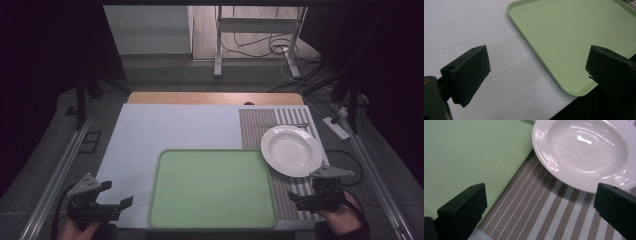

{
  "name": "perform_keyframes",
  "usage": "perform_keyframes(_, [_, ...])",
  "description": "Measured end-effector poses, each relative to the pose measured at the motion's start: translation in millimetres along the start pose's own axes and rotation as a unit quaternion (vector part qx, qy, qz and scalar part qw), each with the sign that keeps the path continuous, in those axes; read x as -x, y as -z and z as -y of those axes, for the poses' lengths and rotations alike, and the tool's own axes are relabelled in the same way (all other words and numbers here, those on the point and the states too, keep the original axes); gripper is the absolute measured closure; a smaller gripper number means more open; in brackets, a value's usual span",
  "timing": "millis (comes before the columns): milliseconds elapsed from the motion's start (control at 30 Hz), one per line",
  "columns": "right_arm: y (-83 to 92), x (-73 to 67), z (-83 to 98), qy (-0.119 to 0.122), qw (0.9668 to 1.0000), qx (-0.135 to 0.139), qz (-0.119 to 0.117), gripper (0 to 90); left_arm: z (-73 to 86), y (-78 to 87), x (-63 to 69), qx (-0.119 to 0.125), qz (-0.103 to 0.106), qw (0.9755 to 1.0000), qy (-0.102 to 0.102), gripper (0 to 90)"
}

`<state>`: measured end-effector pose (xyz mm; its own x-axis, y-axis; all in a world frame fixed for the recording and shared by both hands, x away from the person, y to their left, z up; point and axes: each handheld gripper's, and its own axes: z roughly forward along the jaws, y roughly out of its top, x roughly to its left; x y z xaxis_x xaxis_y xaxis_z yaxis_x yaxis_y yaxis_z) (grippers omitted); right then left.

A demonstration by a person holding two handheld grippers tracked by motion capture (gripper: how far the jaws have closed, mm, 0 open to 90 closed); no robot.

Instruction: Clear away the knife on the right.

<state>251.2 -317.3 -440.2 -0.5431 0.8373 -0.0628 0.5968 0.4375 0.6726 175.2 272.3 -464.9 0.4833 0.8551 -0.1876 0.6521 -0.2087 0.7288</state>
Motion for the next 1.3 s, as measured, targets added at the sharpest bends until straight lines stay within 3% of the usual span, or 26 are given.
perform_keyframes(167, [-3.8,-0.7,-3.1,0.009,0.9999,0.006,-0.011,0.0,-0.1,-0.2,0.1,0.0,0.0,1.0,-0.001,5.3])
perform_keyframes(267, [-6.2,0.8,-5.0,-0.003,0.9993,0.014,-0.034,0.0,0.0,-0.1,-0.1,0.0,0.001,1.0,0.0,5.3])
perform_keyframes(700, [-17.3,15.1,-17.6,-0.023,0.9969,0.035,-0.066,0.0,-0.2,-0.3,0.0,-0.001,0.0,1.0,0.0,5.3])
perform_keyframes(933, [-27.3,20.2,-26.7,-0.033,0.9975,0.026,-0.057,0.0,-0.1,-0.3,-0.3,-0.001,0.0,1.0,0.001,5.3])
perform_keyframes(1033, [-33.7,24.0,-31.8,-0.048,0.9967,0.019,-0.062,0.0,-0.3,-0.4,-0.3,-0.001,0.0,1.0,0.001,5.3])
perform_keyframes(1300, [-49.4,28.3,-38.8,-0.04,0.9971,-0.006,-0.064,0.0,-0.3,-0.6,-0.2,-0.002,0.0,1.0,0.001,5.3])
